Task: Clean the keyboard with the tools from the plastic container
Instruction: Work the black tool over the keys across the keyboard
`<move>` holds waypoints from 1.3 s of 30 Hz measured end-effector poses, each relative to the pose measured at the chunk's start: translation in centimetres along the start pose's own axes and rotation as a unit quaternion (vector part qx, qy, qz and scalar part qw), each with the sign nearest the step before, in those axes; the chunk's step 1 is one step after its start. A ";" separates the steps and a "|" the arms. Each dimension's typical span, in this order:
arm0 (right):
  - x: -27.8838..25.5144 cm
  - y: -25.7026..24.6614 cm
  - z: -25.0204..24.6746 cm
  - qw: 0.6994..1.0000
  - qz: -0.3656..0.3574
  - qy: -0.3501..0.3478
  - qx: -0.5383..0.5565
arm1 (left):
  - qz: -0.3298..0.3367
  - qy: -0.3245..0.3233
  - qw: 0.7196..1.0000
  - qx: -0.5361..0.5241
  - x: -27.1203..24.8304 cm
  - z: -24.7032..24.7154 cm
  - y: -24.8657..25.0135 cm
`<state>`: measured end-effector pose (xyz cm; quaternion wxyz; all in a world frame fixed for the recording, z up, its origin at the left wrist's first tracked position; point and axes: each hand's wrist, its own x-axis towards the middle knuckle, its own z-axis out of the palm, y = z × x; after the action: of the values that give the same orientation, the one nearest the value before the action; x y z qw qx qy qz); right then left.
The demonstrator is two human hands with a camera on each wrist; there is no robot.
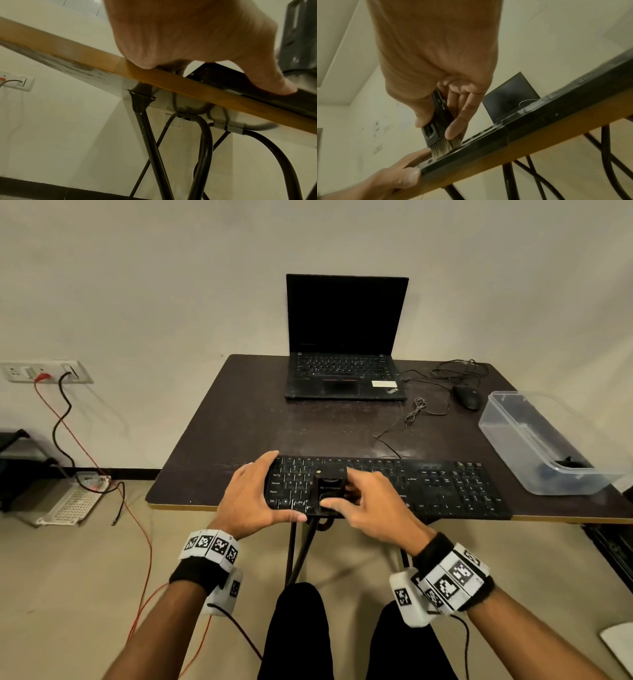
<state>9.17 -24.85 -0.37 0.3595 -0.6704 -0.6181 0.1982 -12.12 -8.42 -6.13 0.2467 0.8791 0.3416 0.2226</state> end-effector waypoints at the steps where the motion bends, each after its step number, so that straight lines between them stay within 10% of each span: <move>1: 0.3 0.0 -0.2 1.000 0.013 0.024 -0.004 | 0.000 -0.001 1.000 -0.002 0.0 0.0 0.1; 39: 2.2 -1.9 2.7 0.998 -0.053 -0.021 -0.022 | 0.010 0.007 1.000 -0.025 -0.3 -0.8 1.2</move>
<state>6.26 -22.09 -0.38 0.3418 -0.6403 -0.6640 0.1795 -12.20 -9.21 -4.83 0.2643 0.8742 0.3290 0.2400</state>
